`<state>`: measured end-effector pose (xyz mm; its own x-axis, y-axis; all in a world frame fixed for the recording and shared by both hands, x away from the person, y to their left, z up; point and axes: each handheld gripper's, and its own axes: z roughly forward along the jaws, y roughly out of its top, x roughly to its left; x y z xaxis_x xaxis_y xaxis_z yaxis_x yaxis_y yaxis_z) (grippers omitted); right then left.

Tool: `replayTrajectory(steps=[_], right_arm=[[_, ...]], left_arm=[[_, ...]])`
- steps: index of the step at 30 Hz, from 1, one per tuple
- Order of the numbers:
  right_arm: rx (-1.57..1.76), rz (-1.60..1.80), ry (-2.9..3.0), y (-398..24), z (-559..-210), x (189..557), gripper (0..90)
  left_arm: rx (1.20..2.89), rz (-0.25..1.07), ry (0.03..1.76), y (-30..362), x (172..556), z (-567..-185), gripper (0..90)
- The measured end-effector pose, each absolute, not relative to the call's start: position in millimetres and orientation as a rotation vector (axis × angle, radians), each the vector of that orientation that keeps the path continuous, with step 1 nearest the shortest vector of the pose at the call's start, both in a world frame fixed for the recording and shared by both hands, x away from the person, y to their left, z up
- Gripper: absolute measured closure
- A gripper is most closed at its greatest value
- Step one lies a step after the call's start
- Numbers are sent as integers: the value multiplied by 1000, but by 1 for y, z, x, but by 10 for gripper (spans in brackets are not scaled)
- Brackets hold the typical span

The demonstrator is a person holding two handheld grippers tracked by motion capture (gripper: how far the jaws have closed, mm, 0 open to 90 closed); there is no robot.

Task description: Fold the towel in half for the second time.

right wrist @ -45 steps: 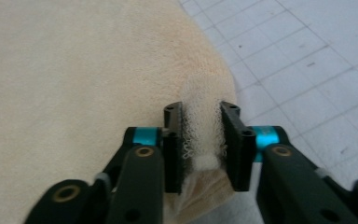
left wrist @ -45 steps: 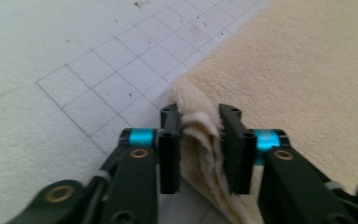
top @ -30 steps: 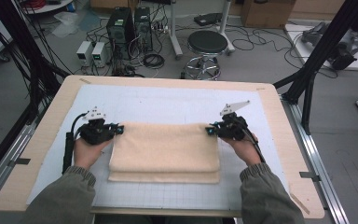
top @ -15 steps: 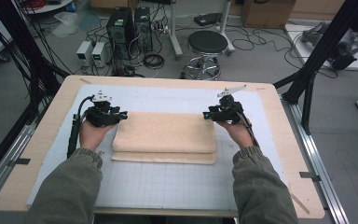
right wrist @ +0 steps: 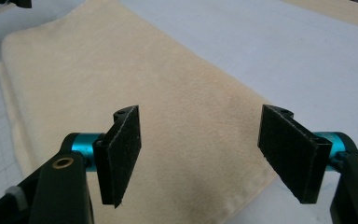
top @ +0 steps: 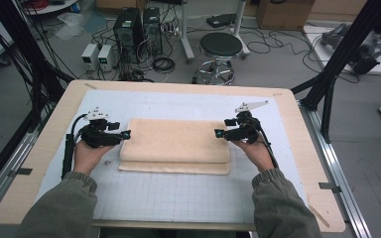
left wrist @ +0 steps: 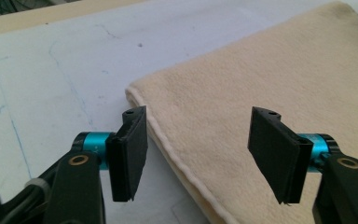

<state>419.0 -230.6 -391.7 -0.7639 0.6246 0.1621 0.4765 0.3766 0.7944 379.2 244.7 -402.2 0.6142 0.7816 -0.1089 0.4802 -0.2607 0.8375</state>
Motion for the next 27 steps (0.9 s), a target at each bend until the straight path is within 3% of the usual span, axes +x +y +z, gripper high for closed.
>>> replayTrajectory(steps=[13, 21, 27], right_arm=[[852, 1241, 2547, -232, -390, 378, 287], [710, 1142, 2605, -220, -383, 357, 395], [736, 1163, 2574, -229, -402, 345, 433]], left_arm=[[1959, 372, 856, 246, 338, -405, 360], [1965, 357, 794, 247, 317, -417, 398], [2001, 346, 786, 241, 318, -421, 420]])
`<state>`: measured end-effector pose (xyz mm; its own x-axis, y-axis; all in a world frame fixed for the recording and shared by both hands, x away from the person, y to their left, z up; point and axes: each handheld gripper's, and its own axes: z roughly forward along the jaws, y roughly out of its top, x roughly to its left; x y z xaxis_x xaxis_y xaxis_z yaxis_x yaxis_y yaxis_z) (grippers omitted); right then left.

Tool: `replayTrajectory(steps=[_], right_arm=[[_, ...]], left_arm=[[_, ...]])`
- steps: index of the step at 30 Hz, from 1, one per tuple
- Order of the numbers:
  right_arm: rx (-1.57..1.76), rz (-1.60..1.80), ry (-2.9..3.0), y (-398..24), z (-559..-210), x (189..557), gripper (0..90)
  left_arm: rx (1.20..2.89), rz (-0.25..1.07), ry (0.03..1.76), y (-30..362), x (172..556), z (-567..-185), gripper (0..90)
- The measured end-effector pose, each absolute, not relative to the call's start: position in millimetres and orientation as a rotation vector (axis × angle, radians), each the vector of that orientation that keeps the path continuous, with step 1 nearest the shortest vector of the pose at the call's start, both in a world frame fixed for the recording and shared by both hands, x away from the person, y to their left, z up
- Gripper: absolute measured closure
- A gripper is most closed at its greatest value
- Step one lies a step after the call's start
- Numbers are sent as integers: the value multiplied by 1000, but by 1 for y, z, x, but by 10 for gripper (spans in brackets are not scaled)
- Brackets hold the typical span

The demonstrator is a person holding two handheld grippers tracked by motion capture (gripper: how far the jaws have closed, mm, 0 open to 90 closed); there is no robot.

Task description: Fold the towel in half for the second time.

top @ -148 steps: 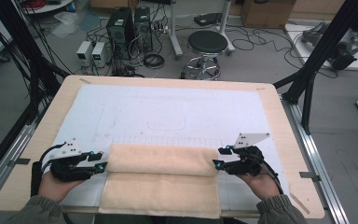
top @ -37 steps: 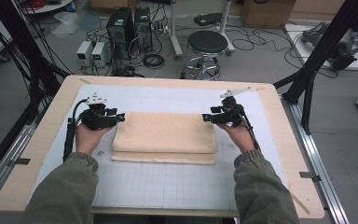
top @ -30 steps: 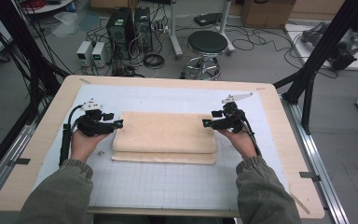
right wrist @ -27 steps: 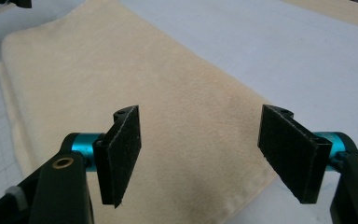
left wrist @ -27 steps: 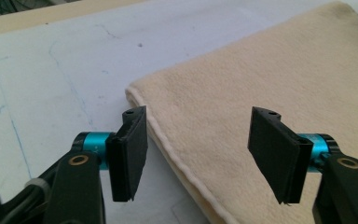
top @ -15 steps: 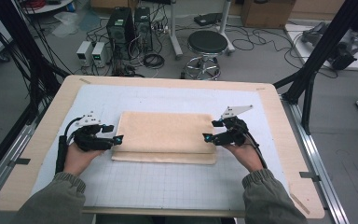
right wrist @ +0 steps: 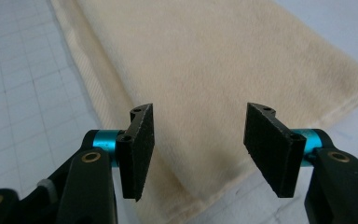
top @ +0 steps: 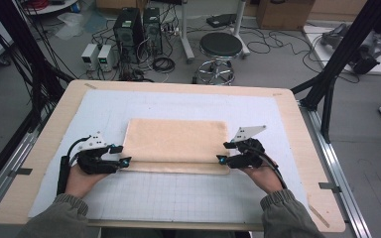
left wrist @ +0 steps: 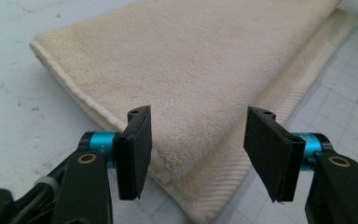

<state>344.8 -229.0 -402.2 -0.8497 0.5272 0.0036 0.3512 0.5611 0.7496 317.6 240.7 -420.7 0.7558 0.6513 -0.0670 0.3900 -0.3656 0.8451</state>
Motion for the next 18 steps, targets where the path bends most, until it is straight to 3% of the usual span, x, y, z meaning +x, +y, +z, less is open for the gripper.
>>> replayTrajectory(steps=[7, 14, 18], right_arm=[[749, 1129, 2593, -230, -424, 345, 514], [719, 1129, 2597, -228, -431, 349, 711], [710, 1141, 2597, -228, -429, 349, 783]], left_arm=[[2056, 335, 788, 235, 323, -430, 449], [2079, 371, 799, 232, 325, -437, 709], [2070, 391, 792, 233, 324, -433, 798]])
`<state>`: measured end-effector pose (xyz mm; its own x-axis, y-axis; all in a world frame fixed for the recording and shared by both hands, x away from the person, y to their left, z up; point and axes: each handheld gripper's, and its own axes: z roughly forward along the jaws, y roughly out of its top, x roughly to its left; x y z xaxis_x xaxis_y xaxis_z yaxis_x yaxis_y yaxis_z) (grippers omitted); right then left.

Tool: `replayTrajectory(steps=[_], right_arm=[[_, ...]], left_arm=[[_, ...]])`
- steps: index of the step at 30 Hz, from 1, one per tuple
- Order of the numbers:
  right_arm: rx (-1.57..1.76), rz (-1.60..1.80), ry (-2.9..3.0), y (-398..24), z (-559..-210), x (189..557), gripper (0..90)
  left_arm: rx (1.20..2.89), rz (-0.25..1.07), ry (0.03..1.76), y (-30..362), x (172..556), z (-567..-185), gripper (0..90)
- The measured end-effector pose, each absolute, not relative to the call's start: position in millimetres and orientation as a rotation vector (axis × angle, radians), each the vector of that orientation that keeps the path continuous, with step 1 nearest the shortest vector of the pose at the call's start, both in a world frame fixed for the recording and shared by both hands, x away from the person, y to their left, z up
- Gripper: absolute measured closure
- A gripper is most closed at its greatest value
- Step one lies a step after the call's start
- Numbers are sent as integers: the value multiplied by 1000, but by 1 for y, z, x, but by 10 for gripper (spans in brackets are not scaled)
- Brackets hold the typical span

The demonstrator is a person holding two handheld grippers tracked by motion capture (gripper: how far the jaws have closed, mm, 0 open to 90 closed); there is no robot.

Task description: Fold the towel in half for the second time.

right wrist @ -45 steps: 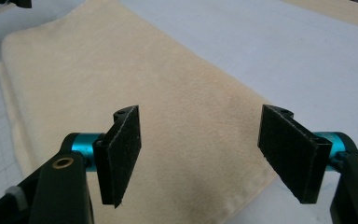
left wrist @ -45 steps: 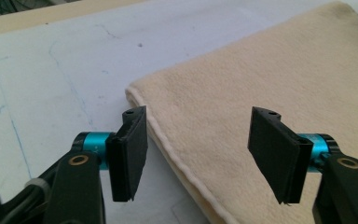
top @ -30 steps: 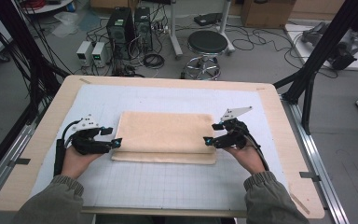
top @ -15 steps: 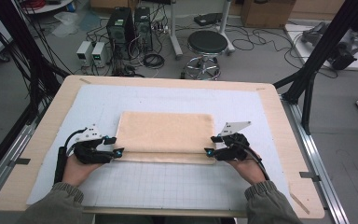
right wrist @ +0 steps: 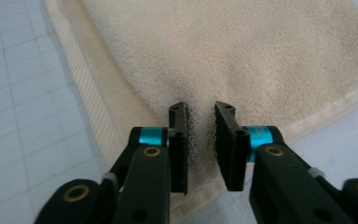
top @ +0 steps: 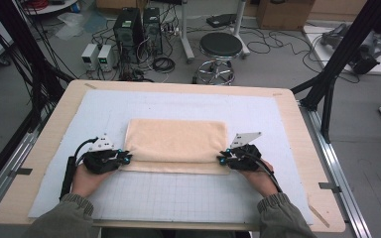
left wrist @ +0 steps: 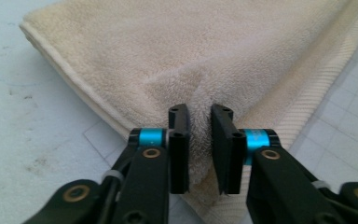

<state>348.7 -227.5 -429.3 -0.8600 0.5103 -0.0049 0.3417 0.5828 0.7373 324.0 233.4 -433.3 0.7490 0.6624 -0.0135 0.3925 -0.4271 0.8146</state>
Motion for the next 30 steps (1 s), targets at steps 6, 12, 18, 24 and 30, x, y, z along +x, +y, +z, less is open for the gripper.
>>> replayTrajectory(steps=[6, 12, 18, 24, 30], right_arm=[[692, 1195, 2579, -231, -415, 347, 811], [649, 1227, 2558, -233, -394, 339, 814], [616, 1201, 2594, -231, -389, 326, 809], [631, 1249, 2612, -235, -393, 321, 608], [686, 1264, 2611, -226, -402, 330, 677]], left_arm=[[2045, 428, 782, 235, 321, -420, 825], [2017, 449, 755, 239, 313, -406, 827], [2049, 431, 737, 240, 302, -410, 823], [2030, 381, 757, 245, 296, -413, 553], [2035, 369, 756, 235, 304, -416, 683]])
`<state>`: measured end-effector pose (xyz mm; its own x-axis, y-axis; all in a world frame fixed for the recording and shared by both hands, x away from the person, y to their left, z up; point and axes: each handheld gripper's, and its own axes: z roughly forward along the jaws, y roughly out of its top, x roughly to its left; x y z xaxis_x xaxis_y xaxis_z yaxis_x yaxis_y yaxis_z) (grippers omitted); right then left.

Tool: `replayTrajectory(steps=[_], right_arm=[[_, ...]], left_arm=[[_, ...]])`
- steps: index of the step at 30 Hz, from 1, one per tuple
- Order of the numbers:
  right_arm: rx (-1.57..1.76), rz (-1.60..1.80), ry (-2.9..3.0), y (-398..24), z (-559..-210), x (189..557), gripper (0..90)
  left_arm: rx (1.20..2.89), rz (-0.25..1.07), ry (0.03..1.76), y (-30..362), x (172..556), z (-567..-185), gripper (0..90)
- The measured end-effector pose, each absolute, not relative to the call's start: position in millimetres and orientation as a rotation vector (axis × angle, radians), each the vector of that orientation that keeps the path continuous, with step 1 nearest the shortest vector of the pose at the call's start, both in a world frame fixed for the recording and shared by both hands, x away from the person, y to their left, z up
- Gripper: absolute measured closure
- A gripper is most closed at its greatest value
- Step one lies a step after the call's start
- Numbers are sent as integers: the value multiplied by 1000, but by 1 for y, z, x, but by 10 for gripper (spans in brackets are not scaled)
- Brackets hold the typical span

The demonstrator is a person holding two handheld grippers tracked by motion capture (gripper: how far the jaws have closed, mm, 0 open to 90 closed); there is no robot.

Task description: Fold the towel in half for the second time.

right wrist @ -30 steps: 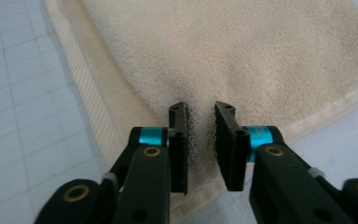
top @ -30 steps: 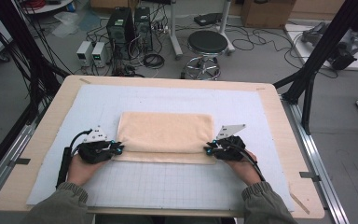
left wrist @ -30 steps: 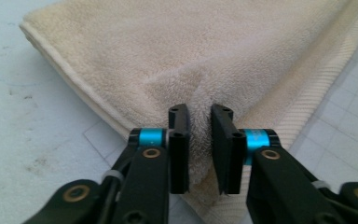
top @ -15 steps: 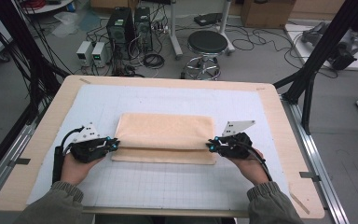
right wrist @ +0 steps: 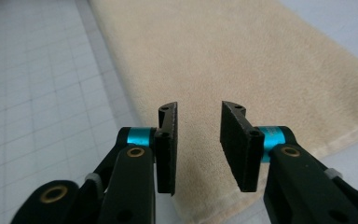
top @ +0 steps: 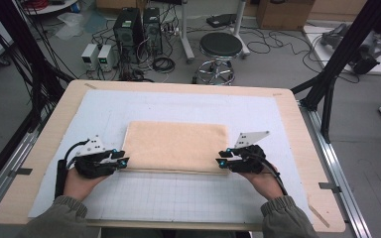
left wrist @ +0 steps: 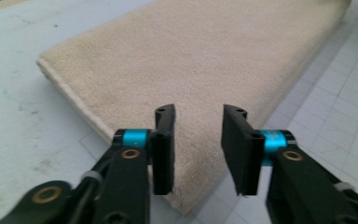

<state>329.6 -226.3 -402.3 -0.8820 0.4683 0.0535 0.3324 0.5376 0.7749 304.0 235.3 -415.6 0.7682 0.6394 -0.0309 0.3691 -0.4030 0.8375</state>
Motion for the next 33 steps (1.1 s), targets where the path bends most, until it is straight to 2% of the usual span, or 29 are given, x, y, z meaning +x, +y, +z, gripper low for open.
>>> replayTrajectory(steps=[7, 12, 15, 25, 33], right_arm=[[708, 1183, 2661, -220, -428, 334, 678], [708, 1201, 2647, -223, -433, 333, 678], [713, 1213, 2626, -223, -432, 332, 640], [808, 1305, 2511, -229, -427, 331, 384], [869, 1315, 2439, -236, -419, 325, 251]], left_arm=[[2085, 328, 793, 230, 308, -435, 717], [2081, 341, 793, 229, 305, -438, 721], [2059, 332, 799, 231, 303, -438, 707], [2001, 333, 812, 237, 299, -431, 526], [1917, 364, 842, 242, 292, -420, 344]])
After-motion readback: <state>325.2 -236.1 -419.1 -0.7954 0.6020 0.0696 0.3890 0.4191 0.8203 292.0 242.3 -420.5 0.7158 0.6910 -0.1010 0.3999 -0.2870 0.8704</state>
